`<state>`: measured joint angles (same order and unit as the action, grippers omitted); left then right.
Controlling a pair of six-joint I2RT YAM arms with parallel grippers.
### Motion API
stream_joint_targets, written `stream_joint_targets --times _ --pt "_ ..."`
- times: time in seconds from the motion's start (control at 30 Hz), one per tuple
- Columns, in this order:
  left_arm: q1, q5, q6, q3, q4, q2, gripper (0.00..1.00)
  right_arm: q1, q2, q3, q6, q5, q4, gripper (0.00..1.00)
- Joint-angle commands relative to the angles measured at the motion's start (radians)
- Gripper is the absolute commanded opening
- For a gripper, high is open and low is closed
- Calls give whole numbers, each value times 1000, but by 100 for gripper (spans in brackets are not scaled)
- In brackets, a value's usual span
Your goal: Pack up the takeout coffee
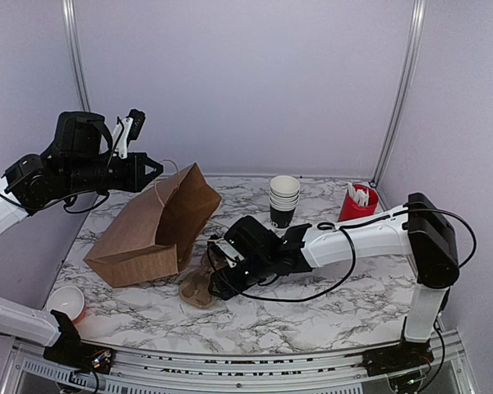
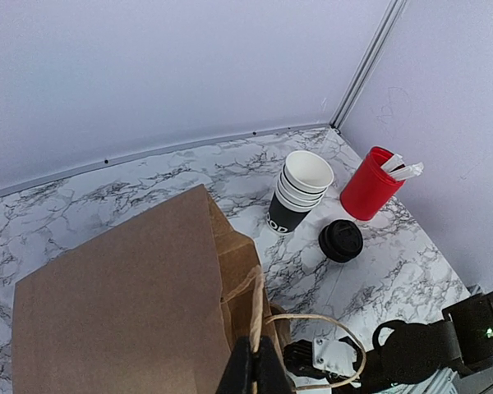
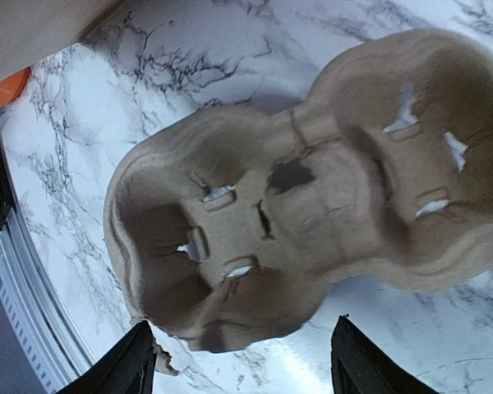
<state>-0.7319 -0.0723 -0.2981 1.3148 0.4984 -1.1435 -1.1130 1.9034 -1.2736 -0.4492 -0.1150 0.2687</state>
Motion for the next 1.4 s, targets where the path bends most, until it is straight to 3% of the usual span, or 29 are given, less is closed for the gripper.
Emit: stream_joint_targets --times 0.0,0.3,0.53,0.77,1.0,1.17,1.37 --pt "0 -15 17 -2 -5 19 0 54 -63 -40 144 50 62 71" --pt "0 -102 2 3 7 22 0 94 45 -190 387 -6 102 71" --pt "2 -177 -13 7 29 42 0 78 162 -285 443 -11 115 70" --pt "3 -268 -16 13 37 56 0 54 194 -244 460 13 52 70" --pt "3 -278 -4 27 38 49 0 31 266 -310 482 81 86 68" --pt "4 -272 4 33 37 45 0 30 296 -340 486 107 115 63" --pt "5 -259 19 42 37 40 0 24 275 -332 451 108 119 48"
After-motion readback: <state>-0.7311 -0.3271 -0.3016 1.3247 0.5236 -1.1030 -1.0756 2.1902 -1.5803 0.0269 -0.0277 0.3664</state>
